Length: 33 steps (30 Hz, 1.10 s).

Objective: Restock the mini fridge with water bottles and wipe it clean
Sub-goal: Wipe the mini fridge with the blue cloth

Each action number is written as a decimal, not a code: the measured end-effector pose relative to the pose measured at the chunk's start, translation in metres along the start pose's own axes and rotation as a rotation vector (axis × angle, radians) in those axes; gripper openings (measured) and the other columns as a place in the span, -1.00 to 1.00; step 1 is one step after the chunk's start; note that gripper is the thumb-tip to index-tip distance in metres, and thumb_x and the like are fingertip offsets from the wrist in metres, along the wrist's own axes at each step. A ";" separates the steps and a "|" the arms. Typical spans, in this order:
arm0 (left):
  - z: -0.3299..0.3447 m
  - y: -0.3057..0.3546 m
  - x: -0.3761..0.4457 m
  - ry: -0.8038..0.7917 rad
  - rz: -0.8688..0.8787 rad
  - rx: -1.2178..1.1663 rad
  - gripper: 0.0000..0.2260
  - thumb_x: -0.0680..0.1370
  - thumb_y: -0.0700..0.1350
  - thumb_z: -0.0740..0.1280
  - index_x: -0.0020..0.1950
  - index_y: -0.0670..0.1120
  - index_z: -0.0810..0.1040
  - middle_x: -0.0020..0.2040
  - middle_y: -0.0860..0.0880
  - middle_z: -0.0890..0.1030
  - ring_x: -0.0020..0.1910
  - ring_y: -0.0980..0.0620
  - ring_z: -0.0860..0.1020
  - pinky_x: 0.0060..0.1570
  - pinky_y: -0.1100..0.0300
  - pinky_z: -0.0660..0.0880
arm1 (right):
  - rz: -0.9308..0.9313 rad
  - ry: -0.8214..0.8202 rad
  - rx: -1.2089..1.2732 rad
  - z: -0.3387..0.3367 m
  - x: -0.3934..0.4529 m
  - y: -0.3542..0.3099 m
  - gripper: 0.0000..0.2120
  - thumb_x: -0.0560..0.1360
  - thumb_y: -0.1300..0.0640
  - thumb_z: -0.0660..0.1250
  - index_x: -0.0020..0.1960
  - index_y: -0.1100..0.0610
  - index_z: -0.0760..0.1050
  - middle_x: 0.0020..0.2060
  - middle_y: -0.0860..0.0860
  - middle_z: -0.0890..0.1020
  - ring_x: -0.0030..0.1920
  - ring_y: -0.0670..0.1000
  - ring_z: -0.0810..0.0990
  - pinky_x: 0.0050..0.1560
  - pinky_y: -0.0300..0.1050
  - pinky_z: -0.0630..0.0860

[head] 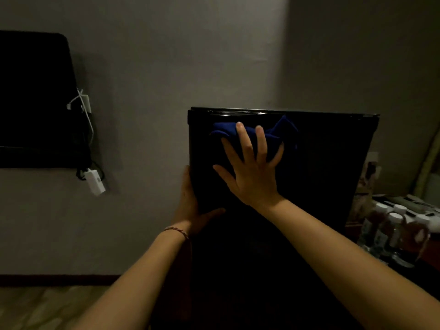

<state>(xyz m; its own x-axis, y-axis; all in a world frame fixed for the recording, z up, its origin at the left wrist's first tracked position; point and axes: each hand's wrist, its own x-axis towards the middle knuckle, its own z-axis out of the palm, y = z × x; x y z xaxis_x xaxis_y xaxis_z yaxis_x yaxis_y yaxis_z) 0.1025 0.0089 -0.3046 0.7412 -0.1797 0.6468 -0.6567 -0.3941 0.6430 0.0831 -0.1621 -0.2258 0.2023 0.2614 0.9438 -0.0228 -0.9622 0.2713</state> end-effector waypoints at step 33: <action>0.031 -0.042 -0.032 0.189 0.147 -0.081 -0.27 0.59 0.11 0.27 0.60 0.12 -0.12 0.60 0.03 0.07 0.54 0.01 0.17 0.50 -0.09 0.20 | 0.322 0.005 -0.016 0.006 -0.052 0.003 -0.39 0.59 -0.34 -0.04 0.54 -0.07 0.22 0.54 0.10 0.24 0.55 0.26 0.08 0.39 0.49 -0.07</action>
<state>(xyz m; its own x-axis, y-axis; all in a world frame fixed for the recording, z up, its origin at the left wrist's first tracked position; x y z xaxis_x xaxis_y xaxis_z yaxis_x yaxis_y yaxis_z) 0.1110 0.0029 -0.3653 0.6026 -0.0553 0.7962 -0.7703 -0.3014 0.5620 0.0783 -0.1790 -0.2751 0.1777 -0.0556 0.9825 -0.1000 -0.9943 -0.0382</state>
